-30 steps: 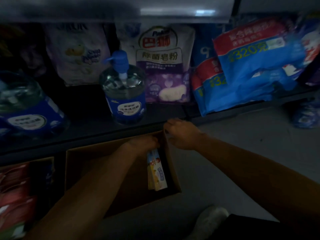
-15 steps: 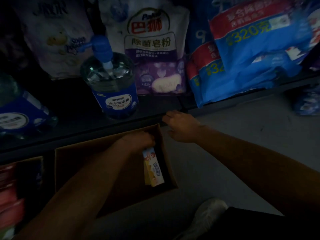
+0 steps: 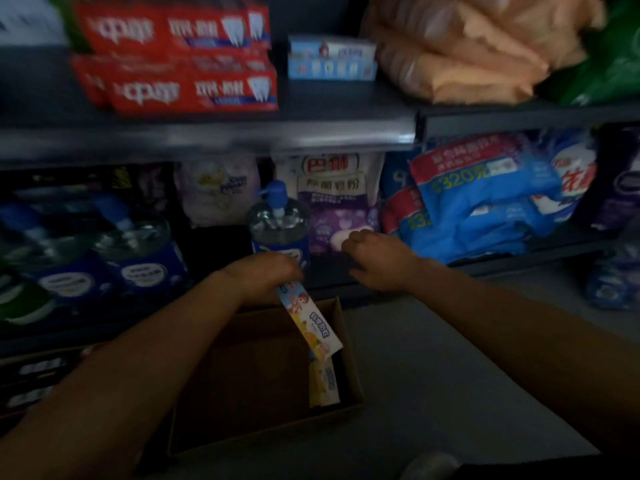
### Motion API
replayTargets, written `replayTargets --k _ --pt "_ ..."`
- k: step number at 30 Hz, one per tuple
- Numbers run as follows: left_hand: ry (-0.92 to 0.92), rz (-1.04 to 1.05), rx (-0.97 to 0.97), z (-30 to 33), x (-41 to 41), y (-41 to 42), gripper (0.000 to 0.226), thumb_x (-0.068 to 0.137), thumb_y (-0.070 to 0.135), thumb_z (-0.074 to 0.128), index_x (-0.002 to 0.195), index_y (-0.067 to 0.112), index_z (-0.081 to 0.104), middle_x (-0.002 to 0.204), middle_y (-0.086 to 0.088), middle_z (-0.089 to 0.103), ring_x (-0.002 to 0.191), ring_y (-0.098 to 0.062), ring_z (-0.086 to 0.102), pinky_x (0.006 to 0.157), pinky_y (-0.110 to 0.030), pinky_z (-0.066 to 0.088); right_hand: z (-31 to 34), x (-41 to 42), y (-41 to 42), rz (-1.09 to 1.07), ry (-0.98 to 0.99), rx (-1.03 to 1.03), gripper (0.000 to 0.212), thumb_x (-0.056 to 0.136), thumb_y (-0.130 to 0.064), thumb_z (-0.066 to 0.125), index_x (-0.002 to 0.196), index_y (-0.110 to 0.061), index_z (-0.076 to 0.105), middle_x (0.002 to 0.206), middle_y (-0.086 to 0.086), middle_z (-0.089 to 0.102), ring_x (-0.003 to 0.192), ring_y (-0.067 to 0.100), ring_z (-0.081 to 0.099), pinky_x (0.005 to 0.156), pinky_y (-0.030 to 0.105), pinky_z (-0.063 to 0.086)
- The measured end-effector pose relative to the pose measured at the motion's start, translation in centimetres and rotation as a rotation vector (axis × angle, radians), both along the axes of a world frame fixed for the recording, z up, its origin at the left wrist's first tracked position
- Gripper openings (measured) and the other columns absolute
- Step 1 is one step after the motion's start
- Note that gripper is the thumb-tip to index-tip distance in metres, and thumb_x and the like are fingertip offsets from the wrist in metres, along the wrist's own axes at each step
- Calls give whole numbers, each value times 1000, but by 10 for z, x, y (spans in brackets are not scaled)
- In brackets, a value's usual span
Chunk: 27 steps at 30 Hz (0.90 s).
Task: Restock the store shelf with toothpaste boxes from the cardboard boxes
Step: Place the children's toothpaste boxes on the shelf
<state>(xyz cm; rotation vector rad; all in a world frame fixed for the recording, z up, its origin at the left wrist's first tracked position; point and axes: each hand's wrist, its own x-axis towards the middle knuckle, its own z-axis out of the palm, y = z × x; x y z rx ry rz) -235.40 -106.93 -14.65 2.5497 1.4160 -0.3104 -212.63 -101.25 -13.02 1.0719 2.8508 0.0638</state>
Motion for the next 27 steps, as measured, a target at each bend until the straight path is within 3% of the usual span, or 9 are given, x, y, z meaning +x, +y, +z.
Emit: replayTargets --k 7,17,23,27 --pt "35 52 258 122 -14 -20 31 83 30 68 113 20 63 113 1 60 100 -17 58 82 -32 48 97 0 -11 13 32 156 37 86 -26 57 120 -10 54 123 9 52 116 28 50 84 39 49" --pt "-80 192 698 272 -12 -24 25 79 24 70 102 17 68 101 -1 63 90 -21 61 74 -35 49 227 19 6 -14 110 440 38 83 -29 58 114 -8 56 124 12 55 115 29 53 91 40 45" --pt "-45 305 866 310 6 1 23 79 21 65 101 16 63 104 -4 58 93 -25 58 75 -38 48 279 25 26 -33 244 470 35 87 -27 56 119 -11 59 121 12 58 110 32 57 86 36 46" --pt "-78 397 910 302 22 23 33 83 16 66 114 11 59 113 -6 56 101 -24 55 79 -37 49 308 26 41 -29 340 424 24 89 -24 56 105 -9 66 109 14 64 97 33 61 75 30 39"
